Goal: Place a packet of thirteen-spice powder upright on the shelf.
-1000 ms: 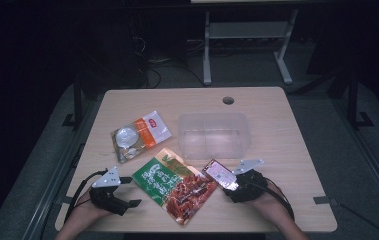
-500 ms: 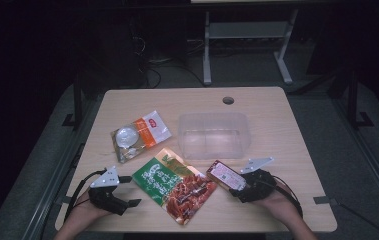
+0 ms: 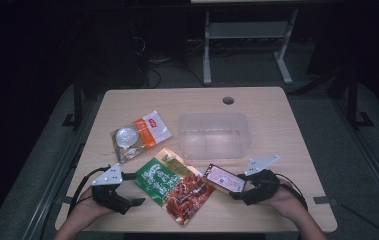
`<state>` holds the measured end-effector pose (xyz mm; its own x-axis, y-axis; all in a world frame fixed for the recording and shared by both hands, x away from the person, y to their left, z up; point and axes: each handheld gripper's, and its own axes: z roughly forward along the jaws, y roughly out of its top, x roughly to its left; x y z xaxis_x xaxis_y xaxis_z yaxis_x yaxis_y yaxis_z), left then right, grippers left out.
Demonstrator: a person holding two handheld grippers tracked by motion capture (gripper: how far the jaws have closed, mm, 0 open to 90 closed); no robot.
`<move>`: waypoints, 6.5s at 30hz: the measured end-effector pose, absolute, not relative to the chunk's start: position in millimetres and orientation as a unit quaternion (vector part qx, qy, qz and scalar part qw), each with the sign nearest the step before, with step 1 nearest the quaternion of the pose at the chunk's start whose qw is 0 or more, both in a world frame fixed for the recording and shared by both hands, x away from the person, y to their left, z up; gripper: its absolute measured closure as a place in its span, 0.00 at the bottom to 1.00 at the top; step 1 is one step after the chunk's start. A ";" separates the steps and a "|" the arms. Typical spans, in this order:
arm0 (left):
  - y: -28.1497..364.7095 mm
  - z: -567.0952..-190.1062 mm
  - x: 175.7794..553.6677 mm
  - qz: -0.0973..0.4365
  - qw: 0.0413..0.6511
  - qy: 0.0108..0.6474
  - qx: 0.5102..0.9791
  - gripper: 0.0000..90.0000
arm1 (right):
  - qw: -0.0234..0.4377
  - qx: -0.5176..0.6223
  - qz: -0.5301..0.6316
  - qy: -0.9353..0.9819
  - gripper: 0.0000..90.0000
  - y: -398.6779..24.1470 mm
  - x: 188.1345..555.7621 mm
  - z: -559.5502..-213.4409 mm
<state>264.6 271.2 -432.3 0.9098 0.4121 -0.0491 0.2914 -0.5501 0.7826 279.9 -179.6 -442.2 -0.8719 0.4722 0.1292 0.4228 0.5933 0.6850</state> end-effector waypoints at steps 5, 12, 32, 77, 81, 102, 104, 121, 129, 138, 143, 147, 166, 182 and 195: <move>261.7 -426.7 270.0 0.064 0.428 0.189 0.882 0.13 | 0.026 0.237 0.384 0.892 0.35 -174.8 285.2 -435.2; 240.8 -421.0 280.6 0.048 0.432 0.164 0.886 0.14 | 0.023 0.211 0.396 0.893 0.35 -164.4 293.1 -426.1; 187.9 -394.1 313.6 0.026 0.433 0.079 0.897 0.13 | -0.008 0.103 0.419 0.902 0.35 -135.5 321.0 -405.7; 161.7 -400.9 319.9 -0.033 0.425 0.021 0.904 0.35 | -0.019 0.028 0.422 0.906 0.35 -115.6 318.8 -408.8; 161.2 -400.3 319.2 -0.032 0.424 0.021 0.905 0.35 | -0.031 0.043 0.424 0.904 0.33 -116.1 319.4 -409.8; 170.4 -399.0 325.8 -0.030 0.414 0.041 0.909 0.36 | 0.041 0.218 0.415 0.882 0.17 -179.9 284.4 -426.9; 172.3 -397.4 327.1 -0.029 0.417 0.048 0.907 0.36 | 0.048 0.229 0.409 0.882 0.17 -181.7 281.9 -430.8; 182.9 -362.8 351.5 -0.009 0.419 0.081 0.904 0.36 | 0.098 0.312 0.373 0.868 0.15 -192.9 255.3 -450.2; 167.2 -341.4 377.1 -0.002 0.414 0.072 0.907 0.36 | 0.112 0.314 0.377 0.864 0.15 -193.3 256.6 -452.1; 151.4 -332.9 396.5 0.001 0.402 0.064 0.913 0.36 | 0.120 0.318 0.380 0.860 0.14 -193.3 258.5 -451.0; 139.6 -332.1 406.8 -0.001 0.393 0.062 0.917 0.36 | 0.129 0.318 0.382 0.858 0.13 -195.0 258.3 -450.4; 128.3 -331.1 415.8 0.000 0.380 0.053 0.923 0.36 | 0.132 0.321 0.383 0.856 0.12 -197.0 258.4 -450.7; 69.2 -335.2 457.2 -0.006 0.344 0.033 0.938 0.36 | 0.134 0.326 0.383 0.854 0.12 -199.4 259.4 -451.0; 34.1 -355.8 483.1 -0.011 0.338 0.053 0.940 0.35 | 0.136 0.318 0.391 0.853 0.12 -201.4 260.6 -450.1; 25.2 -359.4 488.8 -0.009 0.343 0.067 0.937 0.35 | 0.132 0.311 0.394 0.855 0.12 -200.3 261.4 -450.2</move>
<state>488.8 25.2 -359.4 0.9909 0.1188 -0.0629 0.1314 -0.7558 0.6414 261.4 -200.3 -450.2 -0.7713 0.6362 0.0197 0.4281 0.4956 0.7558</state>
